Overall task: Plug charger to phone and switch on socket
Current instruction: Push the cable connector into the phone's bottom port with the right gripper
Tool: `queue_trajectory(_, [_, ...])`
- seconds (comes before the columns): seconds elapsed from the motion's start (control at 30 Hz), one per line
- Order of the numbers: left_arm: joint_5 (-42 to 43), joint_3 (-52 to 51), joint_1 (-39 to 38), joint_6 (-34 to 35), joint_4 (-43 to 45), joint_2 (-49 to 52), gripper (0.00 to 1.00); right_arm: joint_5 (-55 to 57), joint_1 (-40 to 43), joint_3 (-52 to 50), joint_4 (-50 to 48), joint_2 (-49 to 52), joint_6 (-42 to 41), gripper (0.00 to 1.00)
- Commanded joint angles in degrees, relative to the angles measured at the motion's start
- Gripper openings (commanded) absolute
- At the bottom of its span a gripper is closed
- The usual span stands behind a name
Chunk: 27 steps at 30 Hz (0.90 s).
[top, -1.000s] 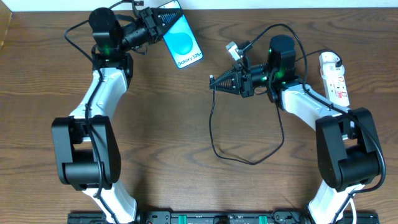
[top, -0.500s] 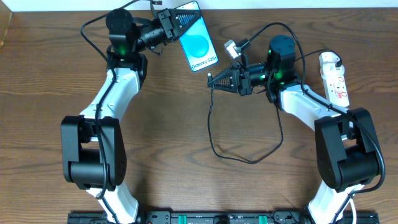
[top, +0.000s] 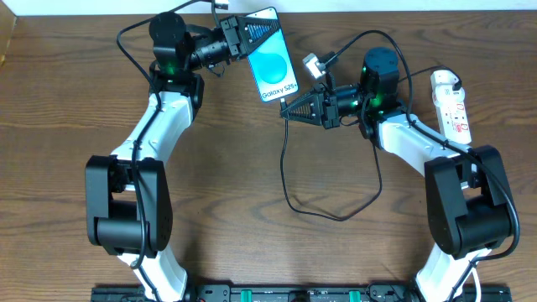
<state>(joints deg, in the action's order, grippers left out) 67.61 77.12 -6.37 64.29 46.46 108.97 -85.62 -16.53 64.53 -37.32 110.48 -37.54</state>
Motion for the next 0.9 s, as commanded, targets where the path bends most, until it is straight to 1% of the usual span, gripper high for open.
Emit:
queue_trajectory(0.0, [2.08, 0.79, -0.44, -1.92, 0.57, -1.07, 0.07, -0.04, -0.61, 0.28, -0.22, 0.28, -0.37, 0.01])
queue_trajectory(0.27, [1.99, 0.79, -0.46, -2.75, 0.17, -1.07, 0.07, -0.07, -1.18, 0.28, -0.22, 0.28, -0.35, 0.01])
queue_trajectory(0.5, [-1.22, 0.79, -0.46, -2.67, 0.15, -1.07, 0.07, -0.07, -1.31, 0.28, -0.22, 0.28, -0.35, 0.01])
queue_trajectory(0.87, [-0.11, 0.79, -0.31, -2.82, 0.15, -1.07, 0.07, -0.09, -1.31, 0.28, -0.22, 0.28, -0.35, 0.01])
